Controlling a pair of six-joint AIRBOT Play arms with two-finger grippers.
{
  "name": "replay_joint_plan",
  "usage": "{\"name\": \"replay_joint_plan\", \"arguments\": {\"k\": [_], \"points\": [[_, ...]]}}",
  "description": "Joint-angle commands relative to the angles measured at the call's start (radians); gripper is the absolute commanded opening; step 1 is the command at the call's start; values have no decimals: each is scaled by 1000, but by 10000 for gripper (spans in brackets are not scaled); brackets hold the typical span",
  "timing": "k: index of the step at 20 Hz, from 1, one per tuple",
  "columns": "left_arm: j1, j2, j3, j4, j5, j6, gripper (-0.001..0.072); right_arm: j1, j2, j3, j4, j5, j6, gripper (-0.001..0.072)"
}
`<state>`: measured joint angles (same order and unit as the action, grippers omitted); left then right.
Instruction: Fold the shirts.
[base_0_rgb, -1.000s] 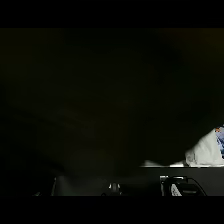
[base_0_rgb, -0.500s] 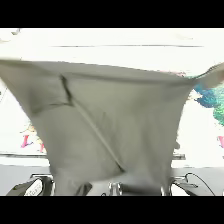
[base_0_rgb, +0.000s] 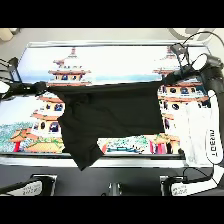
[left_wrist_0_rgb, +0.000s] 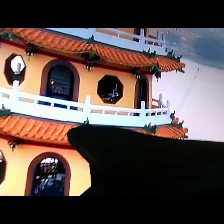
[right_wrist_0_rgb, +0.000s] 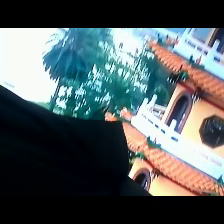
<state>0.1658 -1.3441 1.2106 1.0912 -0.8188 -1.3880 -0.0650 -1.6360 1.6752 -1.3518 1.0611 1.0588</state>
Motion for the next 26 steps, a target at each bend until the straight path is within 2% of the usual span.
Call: {"name": "replay_joint_plan", "arguments": {"k": [1,7,10,12,16,18,21,22,23,24,25,26], "points": [[-8,-117,50,-74,119,1,19,1,-64,-3,32,-227,65,18],[-64,-198,62,-100,69,1,19,1,-155,-3,42,-66,78,19],[-64,-200,68,-93,34,2,19,-2,-141,-3,31,-47,21,19],[-47,-198,83,-49,-53,1,19,-2,-117,-2,-15,-3,9,19],[-39,-208,71,77,-309,1,19,-2,-116,-3,-79,193,-39,20],[-50,-216,33,81,-373,1,19,-1,-150,-3,-72,259,-39,20],[-55,-226,-6,80,-397,-18,20,-1,-183,-3,-57,291,-5,20],[-54,-225,-4,72,-405,-34,77,-1,-179,-3,-54,285,17,70],[-49,-221,9,60,-421,-35,356,-1,-168,2,-38,281,25,258],[-40,-217,32,61,-450,-54,581,-3,-152,19,-40,315,18,408],[-24,-210,64,62,-490,-56,612,-16,-130,40,-46,361,-21,444],[-2,-195,87,62,-530,-56,612,-40,-106,50,-46,415,-43,456]]}}
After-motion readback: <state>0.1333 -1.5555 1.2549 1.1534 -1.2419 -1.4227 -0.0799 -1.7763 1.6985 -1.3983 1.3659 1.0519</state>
